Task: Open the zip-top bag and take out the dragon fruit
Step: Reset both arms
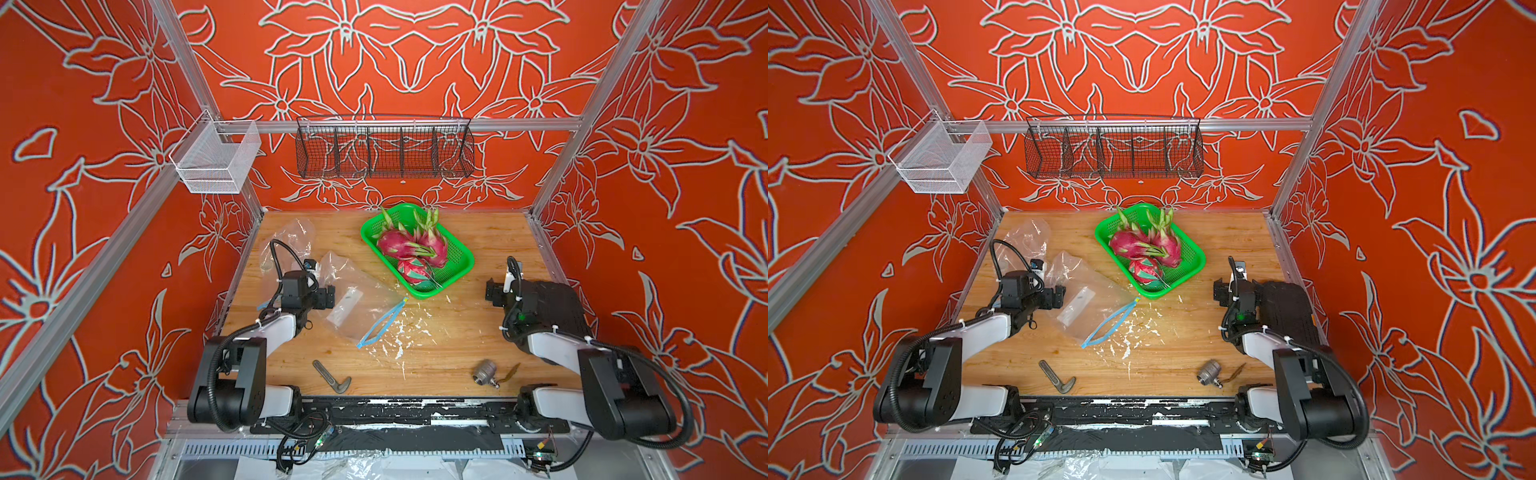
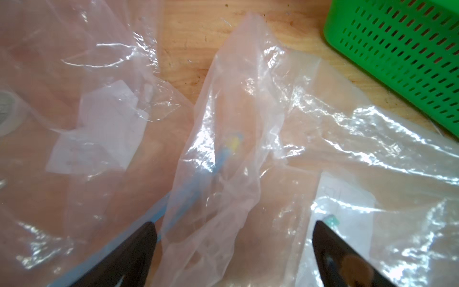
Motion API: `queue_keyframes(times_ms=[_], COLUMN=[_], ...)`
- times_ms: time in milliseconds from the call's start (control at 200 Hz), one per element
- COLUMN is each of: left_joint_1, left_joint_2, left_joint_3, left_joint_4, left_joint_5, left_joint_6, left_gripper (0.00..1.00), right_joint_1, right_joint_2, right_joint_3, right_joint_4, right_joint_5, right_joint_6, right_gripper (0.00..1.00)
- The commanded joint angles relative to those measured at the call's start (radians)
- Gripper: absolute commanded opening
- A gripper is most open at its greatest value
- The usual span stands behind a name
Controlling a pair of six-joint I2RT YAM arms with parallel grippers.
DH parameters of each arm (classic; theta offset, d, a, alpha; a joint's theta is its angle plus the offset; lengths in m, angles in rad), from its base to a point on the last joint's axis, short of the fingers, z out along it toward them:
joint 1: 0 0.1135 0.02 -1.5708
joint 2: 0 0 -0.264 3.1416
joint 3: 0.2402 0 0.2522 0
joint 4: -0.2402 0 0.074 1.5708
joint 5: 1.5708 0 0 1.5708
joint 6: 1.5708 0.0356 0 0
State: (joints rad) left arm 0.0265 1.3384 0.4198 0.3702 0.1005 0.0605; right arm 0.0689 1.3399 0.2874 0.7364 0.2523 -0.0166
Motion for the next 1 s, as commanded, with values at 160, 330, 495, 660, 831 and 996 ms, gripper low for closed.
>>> queue_keyframes(times_ms=[160,330,495,660,831,996], left_joint_1=[0.004,0.034,0.034,0.034,0.034,0.034], left_joint_2=[0.002,0.013,0.005,0.006,0.006,0.007], left_joint_3=[-0.016,0.006,-0.004,-0.004,-0.004,-0.004], left_joint_4=[0.122,0.095,0.106,0.105,0.104,0.105], left_joint_5=[-0.014,-0.002,-0.007,-0.007,-0.007,-0.007], left_joint_6=[-0.018,-0.047,-0.049,-0.050,-0.049,-0.049], left_gripper=[0.97,0.97,0.97,0.97,0.97,0.97], right_joint_1=[-0.008,-0.028,-0.027,-0.027,-0.028,-0.027], right_joint_2=[0.081,0.084,0.072,0.074,0.074,0.073], right_joint_3=[0.019,0.048,0.045,0.044,0.044,0.044], right_joint_4=[0.107,0.053,0.041,0.049,0.045,0.046], right_joint_5=[-0.138,-0.163,-0.163,-0.163,-0.163,-0.163], right_joint_6=[-0.007,0.009,0.005,0.005,0.005,0.004], right_gripper=[0.97,0.97,0.97,0.97,0.97,0.97])
